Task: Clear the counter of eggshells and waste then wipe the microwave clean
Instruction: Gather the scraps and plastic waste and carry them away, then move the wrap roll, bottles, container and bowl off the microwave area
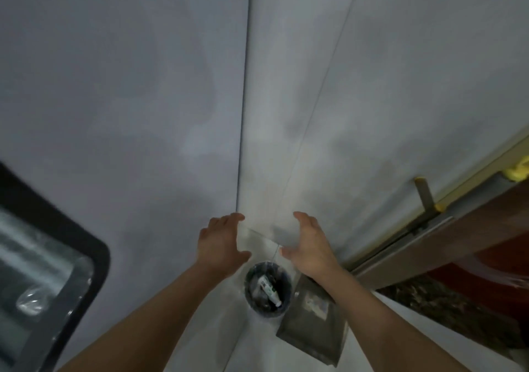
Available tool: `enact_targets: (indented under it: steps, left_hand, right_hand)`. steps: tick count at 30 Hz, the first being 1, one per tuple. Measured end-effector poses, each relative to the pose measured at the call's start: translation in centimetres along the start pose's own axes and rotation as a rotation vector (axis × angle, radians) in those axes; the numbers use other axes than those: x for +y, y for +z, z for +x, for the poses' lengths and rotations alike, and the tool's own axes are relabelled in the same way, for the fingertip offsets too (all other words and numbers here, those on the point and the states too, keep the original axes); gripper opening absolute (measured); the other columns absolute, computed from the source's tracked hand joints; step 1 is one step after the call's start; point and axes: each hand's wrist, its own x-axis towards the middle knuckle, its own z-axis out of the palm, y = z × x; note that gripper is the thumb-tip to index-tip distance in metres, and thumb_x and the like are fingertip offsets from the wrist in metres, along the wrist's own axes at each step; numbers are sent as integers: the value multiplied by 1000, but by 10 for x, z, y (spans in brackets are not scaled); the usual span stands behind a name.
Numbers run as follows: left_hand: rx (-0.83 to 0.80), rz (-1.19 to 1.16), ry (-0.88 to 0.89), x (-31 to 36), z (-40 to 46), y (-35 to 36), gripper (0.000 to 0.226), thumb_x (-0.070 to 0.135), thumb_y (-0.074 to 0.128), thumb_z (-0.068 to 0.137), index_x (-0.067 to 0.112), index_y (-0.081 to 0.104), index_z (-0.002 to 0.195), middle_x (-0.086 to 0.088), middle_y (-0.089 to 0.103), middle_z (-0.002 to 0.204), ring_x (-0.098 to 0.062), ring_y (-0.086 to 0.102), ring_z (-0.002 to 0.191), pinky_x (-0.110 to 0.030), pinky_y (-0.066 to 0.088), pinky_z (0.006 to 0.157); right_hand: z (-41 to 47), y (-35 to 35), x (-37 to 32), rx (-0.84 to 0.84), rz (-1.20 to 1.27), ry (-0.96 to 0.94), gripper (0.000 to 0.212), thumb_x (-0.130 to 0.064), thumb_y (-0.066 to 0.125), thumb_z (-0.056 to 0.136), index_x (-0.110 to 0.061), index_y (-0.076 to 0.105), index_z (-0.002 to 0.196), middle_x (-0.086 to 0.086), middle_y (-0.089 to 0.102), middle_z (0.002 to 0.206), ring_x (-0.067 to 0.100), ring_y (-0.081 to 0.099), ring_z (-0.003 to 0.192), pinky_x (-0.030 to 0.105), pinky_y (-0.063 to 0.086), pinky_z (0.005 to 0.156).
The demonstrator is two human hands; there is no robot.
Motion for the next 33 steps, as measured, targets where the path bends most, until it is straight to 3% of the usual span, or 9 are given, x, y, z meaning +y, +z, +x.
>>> enact_targets:
  steps: [6, 15, 21, 30, 33]
  left_hand:
    - [156, -160, -70, 24, -42, -58, 74, 35, 75, 73, 23, 38, 136, -1, 49, 136, -22, 45, 123, -36, 39, 102]
    - [358, -261, -281, 33, -151, -104, 76, 32, 78, 72, 23, 37, 135, 0, 49, 136, -20, 50, 120, -37, 43, 101]
    - [487, -249, -449, 10, -235, -133, 74, 34, 78, 71, 24, 39, 133, 2, 52, 133, -17, 53, 116, -37, 45, 98]
    - [671, -279, -666, -62, -363, -172, 74, 31, 79, 70, 24, 38, 132, 1, 52, 133, -18, 53, 115, -35, 47, 95]
    - [704, -287, -742, -97, -406, -181, 75, 34, 79, 70, 25, 38, 132, 2, 52, 132, -16, 53, 114, -35, 48, 95]
  right_hand:
    - [-27, -42, -42, 17, -13, -150, 86, -29, 73, 76, -18, 23, 145, 4, 32, 144, 17, 33, 131, 23, 29, 104]
    - [-85, -65, -95, -114, 8, -412, 95, -34, 76, 73, -20, 17, 147, 3, 25, 147, 19, 32, 133, 28, 29, 106]
    - [-125, -41, -150, -219, -35, -575, 102, -37, 78, 70, -17, 14, 148, 6, 23, 149, 22, 27, 137, 31, 27, 110]
    - [-200, 12, -257, -326, -26, -866, 97, -36, 81, 66, -22, 23, 143, 2, 33, 139, 18, 39, 126, 26, 34, 96]
    - [-228, 37, -294, -354, -41, -914, 97, -35, 80, 69, -24, 21, 145, 3, 29, 145, 19, 33, 132, 33, 31, 106]
